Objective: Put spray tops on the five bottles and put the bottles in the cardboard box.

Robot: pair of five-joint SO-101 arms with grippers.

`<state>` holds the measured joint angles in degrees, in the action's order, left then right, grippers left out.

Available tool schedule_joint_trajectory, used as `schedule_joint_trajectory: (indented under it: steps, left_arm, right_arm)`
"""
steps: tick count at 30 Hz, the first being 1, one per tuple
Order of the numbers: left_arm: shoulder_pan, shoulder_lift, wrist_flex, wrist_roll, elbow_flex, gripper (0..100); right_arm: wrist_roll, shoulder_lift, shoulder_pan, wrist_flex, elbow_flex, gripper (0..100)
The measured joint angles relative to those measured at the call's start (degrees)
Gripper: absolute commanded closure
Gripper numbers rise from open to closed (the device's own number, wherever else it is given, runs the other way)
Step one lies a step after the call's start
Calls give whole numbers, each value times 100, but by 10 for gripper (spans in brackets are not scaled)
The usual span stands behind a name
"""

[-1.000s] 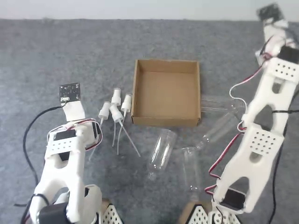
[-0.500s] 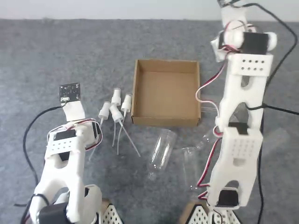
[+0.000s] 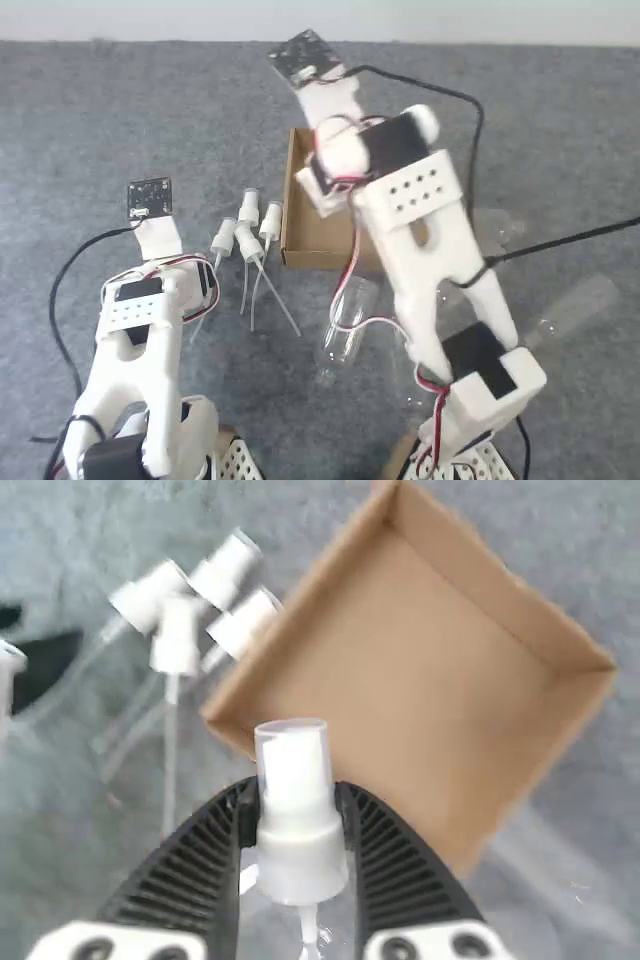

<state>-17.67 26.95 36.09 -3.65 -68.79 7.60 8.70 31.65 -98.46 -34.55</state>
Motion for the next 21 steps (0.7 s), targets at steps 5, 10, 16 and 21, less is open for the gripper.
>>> schedule_joint_trajectory:
  steps: [5, 10, 16, 21]
  left_arm:
    - [0, 0, 0, 0, 0, 848]
    - [0, 0, 0, 0, 0, 848]
    - [0, 0, 0, 0, 0, 848]
    - [0, 0, 0, 0, 0, 848]
  right_arm:
    - [-1081, 607, 325, 598, 9, 981]
    - [-2092, 1134, 571, 1064, 35, 980]
    - [-2725, 1679, 765, 1600, 35, 980]
    - [-3156, 2022, 932, 1969, 35, 882]
